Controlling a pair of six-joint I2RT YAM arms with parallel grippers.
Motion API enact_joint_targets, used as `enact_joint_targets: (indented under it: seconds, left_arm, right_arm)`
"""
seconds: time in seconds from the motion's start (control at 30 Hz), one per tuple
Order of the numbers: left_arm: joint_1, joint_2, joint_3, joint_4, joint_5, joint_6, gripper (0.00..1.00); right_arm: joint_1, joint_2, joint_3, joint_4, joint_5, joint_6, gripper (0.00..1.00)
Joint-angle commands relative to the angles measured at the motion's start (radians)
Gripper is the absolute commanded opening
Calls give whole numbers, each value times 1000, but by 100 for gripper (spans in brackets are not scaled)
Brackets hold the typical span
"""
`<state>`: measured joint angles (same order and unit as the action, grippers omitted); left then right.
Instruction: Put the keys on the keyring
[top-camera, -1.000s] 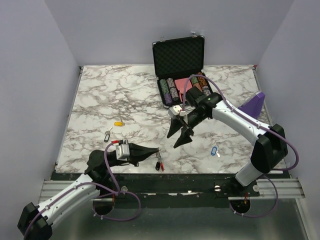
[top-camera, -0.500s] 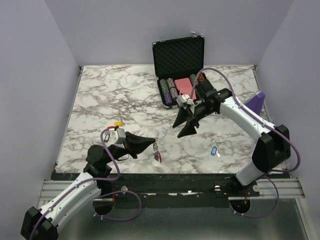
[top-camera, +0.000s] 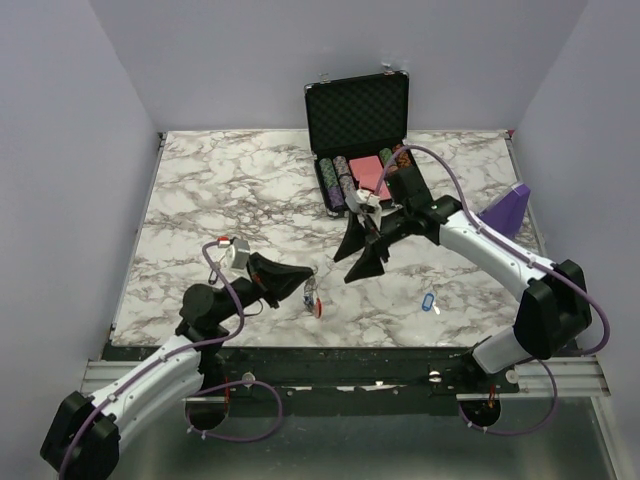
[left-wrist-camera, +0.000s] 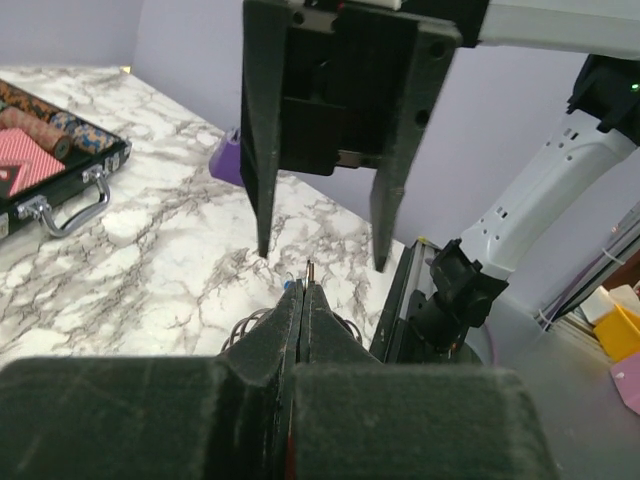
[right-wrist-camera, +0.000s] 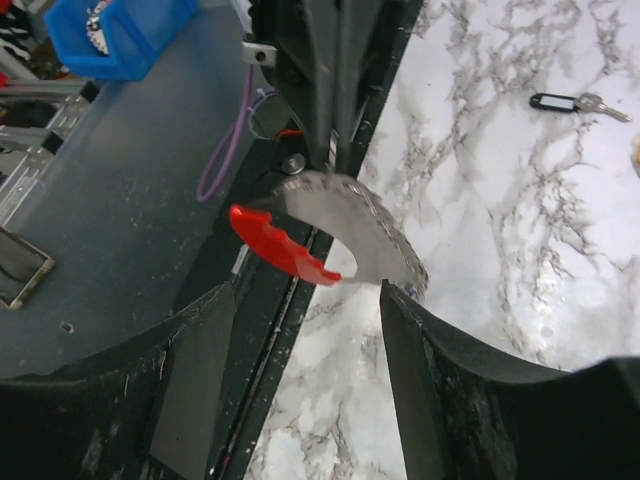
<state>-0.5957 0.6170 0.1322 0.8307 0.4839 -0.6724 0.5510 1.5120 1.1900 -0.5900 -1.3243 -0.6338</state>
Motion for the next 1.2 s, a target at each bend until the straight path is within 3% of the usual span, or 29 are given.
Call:
enact_joint_targets:
  seconds: [0.0, 0.23, 0.63, 0.93, 1.17]
  left_arm:
    - [-1, 88, 18, 140, -11, -21, 0]
    - [-6, 155, 55, 157, 8, -4, 0]
    - [-23, 182, 58, 171, -1, 8, 0]
    - [-35, 182, 64, 166, -21, 23, 0]
    - [-35, 141, 55, 122, -41, 46, 0]
  right_arm:
    - [46, 13, -18, 173, -24, 181, 67]
    - [66, 14, -72, 386, 40, 410, 63]
    - [87, 24, -107, 555, 33, 591, 56]
    - [121, 37, -116, 613, 30, 632, 27]
    - [121, 37, -109, 596, 48, 628, 24]
